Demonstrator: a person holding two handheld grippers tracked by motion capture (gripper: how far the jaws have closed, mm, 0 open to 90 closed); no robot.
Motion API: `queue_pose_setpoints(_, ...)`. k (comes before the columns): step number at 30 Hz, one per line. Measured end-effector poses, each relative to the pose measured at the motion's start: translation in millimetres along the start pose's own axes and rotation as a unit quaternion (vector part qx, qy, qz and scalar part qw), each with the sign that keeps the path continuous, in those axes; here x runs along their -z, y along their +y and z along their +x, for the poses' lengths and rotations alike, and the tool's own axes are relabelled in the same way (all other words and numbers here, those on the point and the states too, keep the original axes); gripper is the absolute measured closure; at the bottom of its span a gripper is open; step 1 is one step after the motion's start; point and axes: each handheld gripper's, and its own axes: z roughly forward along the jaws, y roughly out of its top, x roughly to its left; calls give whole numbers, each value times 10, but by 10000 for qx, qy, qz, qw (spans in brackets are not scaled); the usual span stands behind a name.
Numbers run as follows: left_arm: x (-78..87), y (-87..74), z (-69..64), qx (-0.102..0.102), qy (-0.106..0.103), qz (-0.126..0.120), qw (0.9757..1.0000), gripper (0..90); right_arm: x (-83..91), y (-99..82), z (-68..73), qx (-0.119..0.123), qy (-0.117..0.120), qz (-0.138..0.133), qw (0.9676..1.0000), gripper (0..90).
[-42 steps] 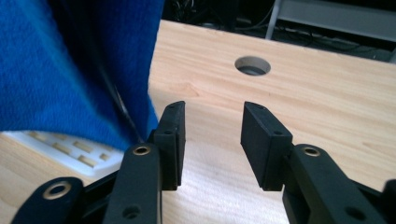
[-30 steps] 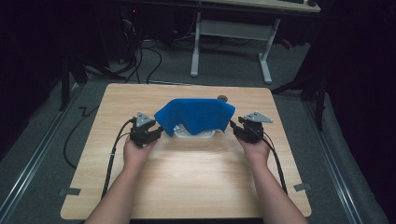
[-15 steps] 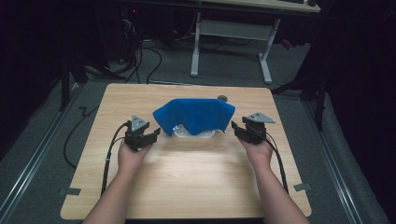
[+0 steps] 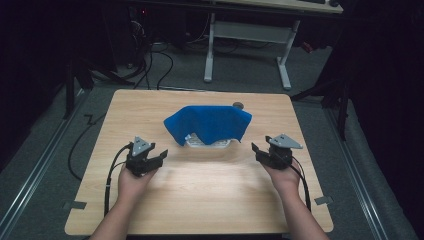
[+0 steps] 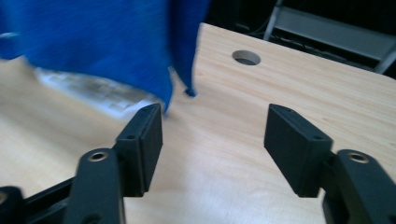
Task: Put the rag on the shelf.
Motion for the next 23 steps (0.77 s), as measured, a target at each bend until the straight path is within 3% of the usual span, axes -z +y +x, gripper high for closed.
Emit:
queue_pose_setpoints(1, 112, -65, -61, -80, -3, -20, 10000, 423, 122, -73, 66, 89, 45, -165, 9998, 374)
queue_pose_setpoints(2, 112, -65, -61, -80, -3, -20, 10000, 427, 122, -73, 66, 89, 45, -165, 9998, 374)
queue_pose_setpoints(3, 171, -102, -99, -91, 3, -61, 9999, 433, 236, -141, 142, 118, 87, -218, 9997, 375)
queue_pose_setpoints(6, 312, -219, -220, -88, -164, -13, 9998, 429, 329, -215, 225, 143, 134, -226, 9996, 359)
queue_pose_setpoints(8, 391, -316, -317, -7, -210, 4, 9998, 426, 404, -296, 308, 202, 159, -174, 9995, 334)
queue_pose_setpoints(9, 454, -426, -419, 136, -368, -13, 9992, 425, 465, -388, 385, 129, 266, -140, 9995, 323)
queue_pose_setpoints(11, 475, -457, -485, 179, -453, 105, 9988, 433, 494, -450, 430, 62, 366, -133, 9992, 324)
queue_pose_setpoints(12, 485, -461, -529, 172, -495, 151, 9985, 429, 523, -523, 495, 113, 473, -6, 9988, 323)
queue_pose_setpoints(14, 514, -480, -656, -3, -557, 135, 9984, 424, 555, -607, 583, 287, 533, 133, 9981, 313)
queue_pose_setpoints(15, 489, -494, -765, -218, -590, 219, 9978, 424, 579, -684, 648, 406, 632, 175, 9970, 298)
queue_pose_setpoints(19, 412, -487, -856, -394, -644, 318, 9966, 420, 543, -697, 683, 483, 669, 267, 9962, 271)
queue_pose_setpoints(23, 398, -486, -862, -410, -668, 342, 9963, 419, 518, -698, 675, 416, 690, 294, 9963, 261)
